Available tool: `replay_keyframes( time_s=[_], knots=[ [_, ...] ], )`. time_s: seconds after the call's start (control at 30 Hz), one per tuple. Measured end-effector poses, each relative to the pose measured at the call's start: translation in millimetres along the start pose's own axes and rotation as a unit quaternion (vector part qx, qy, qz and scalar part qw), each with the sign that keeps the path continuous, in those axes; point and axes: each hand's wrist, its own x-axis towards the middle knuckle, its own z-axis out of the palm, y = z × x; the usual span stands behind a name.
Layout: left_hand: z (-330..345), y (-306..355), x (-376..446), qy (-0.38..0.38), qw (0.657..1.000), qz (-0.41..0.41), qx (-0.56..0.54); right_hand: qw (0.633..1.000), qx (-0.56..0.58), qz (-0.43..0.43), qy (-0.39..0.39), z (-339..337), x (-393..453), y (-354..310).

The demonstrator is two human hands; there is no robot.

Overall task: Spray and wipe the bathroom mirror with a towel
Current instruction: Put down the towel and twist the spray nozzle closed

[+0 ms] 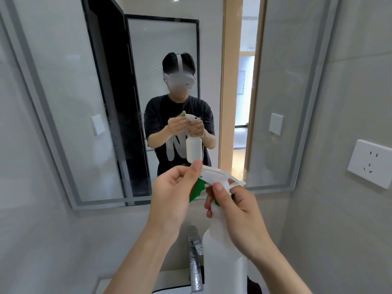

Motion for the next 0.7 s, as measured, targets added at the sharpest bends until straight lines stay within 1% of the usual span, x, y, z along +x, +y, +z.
replay_keyframes(
  time_s=[0.07,0.23,0.43,0.57,0.63,0.7],
  knots=[
    [-3.2,-1.1,-1.0,-0.005,1.0,0.002,-0.007,1.0,0.003,0.006,0.004,2.7,-0.2,0.1],
    [-14.3,-1.6,-1.5,-0.062,0.996,-0.011,-0.059,1.0,0.018,0.021,0.005,8.5,0.4,-2.8],
    [-12.1,2.8,4.6,-0.003,1.0,-0.016,0.0,0.999,0.03,0.021,0.012,17.1,2.5,-3.0],
    [-21.3,0.1,2.9,-0.045,0.999,-0.012,0.003,0.999,0.029,0.03,0.021,18.9,2.0,-1.7],
    [-23.1,0.0,1.3,-0.072,0.997,-0.034,-0.026,0.998,0.031,0.038,0.029,18.5,2.6,-0.1],
    [-20.3,0.5,3.6,-0.075,0.995,-0.048,-0.047,0.998,0.028,0.04,0.03,18.8,3.8,-0.5]
  ],
)
